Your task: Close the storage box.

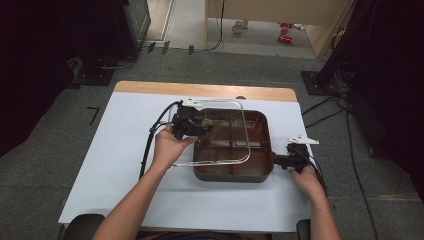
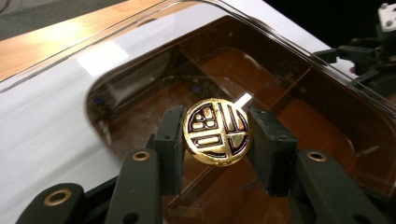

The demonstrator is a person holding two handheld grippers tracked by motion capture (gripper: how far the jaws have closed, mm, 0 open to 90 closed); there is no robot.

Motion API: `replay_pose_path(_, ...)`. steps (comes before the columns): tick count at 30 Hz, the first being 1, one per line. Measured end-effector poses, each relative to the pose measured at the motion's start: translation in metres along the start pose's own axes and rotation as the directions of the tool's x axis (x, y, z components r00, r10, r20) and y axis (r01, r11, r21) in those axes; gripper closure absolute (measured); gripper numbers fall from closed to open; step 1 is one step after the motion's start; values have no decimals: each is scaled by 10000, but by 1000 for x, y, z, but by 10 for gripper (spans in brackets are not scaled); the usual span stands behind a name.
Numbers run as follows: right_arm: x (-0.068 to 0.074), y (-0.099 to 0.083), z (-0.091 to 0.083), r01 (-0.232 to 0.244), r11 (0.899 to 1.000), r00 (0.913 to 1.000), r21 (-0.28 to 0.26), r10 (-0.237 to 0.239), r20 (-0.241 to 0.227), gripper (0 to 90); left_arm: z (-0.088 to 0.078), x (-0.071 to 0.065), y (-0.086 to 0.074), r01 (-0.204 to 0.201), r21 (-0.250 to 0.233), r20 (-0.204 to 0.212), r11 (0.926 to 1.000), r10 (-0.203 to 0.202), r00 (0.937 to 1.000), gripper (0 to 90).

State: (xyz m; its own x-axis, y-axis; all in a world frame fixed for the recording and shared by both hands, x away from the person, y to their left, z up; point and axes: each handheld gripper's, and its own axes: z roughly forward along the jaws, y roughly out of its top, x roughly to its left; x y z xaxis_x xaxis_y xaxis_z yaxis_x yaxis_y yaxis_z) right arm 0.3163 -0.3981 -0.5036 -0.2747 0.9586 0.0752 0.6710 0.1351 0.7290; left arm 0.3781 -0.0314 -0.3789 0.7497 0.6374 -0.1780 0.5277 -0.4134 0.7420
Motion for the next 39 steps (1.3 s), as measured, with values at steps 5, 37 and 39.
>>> replay_pose_path(5,0,0,0,9,10000,10000,-5,-9,-3,135,17,-18,4,-317,256,55,9992,316,9995,594)
replay_pose_path(37,0,0,0,-1,10000,10000,5,1,-33,132,80,-54,6,-755,1029,-208,9918,780,9967,591)
replay_pose_path(39,0,0,0,3,10000,10000,5,-3,-30,132,80,-53,5,-708,927,-161,9932,726,9972,590)
